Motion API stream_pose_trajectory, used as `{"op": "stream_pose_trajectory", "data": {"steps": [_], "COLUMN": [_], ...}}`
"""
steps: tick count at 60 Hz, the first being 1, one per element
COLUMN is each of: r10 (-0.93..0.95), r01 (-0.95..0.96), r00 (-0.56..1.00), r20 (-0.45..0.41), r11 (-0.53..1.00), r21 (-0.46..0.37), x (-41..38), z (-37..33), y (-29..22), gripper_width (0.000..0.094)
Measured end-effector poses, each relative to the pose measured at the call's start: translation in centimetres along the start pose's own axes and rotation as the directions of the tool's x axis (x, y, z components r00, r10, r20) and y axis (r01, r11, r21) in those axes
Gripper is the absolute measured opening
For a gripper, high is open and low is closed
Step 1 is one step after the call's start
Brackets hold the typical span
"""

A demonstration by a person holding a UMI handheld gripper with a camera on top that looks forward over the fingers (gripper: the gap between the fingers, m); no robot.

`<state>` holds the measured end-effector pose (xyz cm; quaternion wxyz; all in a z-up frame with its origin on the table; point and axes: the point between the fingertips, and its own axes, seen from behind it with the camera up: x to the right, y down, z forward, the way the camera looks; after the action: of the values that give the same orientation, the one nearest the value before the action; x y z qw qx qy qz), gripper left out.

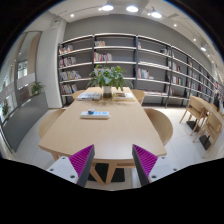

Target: Unplug charger

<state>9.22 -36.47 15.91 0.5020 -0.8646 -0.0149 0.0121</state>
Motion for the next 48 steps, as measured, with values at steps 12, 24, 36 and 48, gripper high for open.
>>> {"op": "stream_pose_trajectory", "data": {"steps": [12,24,36,48], "r10": [-0.033,-0.032,-0.014,0.002], "r01": [0.038,0.045,0.029,0.012], "r00": [0.997,0.992,0.993,0.995], "r20": [0.069,0.118,0.116,0.104], "r11": [0.996,0.993,0.992,0.991], "r21": [-0.079,-0.112,-0.126,-0.132], "x": [-4.0,-9.3,-11.9,-14.2], "z": [3.3,13.9,25.7,36.9], "y": [2.1,1.9,-2.5,-7.0], "gripper_width": [0.0746,0.076,0.0759,0.0745]}}
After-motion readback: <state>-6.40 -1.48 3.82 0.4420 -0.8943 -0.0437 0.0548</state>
